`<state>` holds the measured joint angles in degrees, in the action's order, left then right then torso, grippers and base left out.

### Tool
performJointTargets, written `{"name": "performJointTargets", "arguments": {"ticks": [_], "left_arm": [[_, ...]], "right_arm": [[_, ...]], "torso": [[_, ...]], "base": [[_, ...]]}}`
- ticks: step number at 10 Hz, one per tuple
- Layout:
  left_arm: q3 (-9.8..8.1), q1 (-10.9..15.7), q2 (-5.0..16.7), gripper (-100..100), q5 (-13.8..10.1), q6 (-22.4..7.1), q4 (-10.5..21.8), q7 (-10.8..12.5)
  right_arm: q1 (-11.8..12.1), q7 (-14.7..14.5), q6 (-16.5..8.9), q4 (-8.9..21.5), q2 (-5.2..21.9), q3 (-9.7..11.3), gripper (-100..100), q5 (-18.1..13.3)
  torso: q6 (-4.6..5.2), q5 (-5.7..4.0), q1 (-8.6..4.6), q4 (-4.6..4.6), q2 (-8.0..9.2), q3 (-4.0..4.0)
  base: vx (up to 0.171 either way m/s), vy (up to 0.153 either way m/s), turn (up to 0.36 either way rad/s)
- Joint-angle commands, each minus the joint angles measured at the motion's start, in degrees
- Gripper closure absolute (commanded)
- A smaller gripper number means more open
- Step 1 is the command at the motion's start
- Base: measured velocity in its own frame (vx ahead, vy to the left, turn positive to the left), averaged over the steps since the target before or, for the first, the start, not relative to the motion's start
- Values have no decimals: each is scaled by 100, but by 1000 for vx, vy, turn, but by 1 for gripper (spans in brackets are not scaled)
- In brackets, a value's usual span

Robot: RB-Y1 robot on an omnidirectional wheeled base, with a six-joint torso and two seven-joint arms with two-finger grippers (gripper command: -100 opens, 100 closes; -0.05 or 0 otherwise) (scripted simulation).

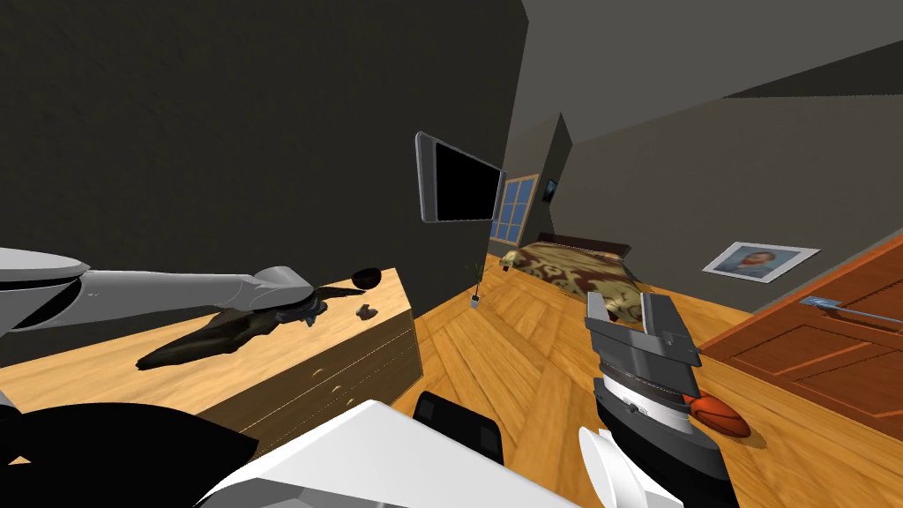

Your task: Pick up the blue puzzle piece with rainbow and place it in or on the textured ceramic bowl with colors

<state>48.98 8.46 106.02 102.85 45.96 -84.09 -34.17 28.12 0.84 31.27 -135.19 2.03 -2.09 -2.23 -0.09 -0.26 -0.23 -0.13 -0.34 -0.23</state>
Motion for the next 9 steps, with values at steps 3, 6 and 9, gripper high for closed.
{"name": "performJointTargets", "arguments": {"ticks": [3,6,9], "left_arm": [[143,38,98,100,90,276,495,-292],[208,92,182,100,23,464,770,-509],[236,200,320,100,-319,682,1043,-857]], "right_arm": [[0,0,0,0,0,0,0,0],[0,0,0,0,0,0,0,0],[0,0,0,0,0,0,0,0]], "torso": [[6,-19,4,1,-16,-7],[10,-38,21,0,-34,-17],[18,-58,32,1,-46,-22]], "base": [[71,-29,-76],[87,0,-50],[81,8,-68]]}}
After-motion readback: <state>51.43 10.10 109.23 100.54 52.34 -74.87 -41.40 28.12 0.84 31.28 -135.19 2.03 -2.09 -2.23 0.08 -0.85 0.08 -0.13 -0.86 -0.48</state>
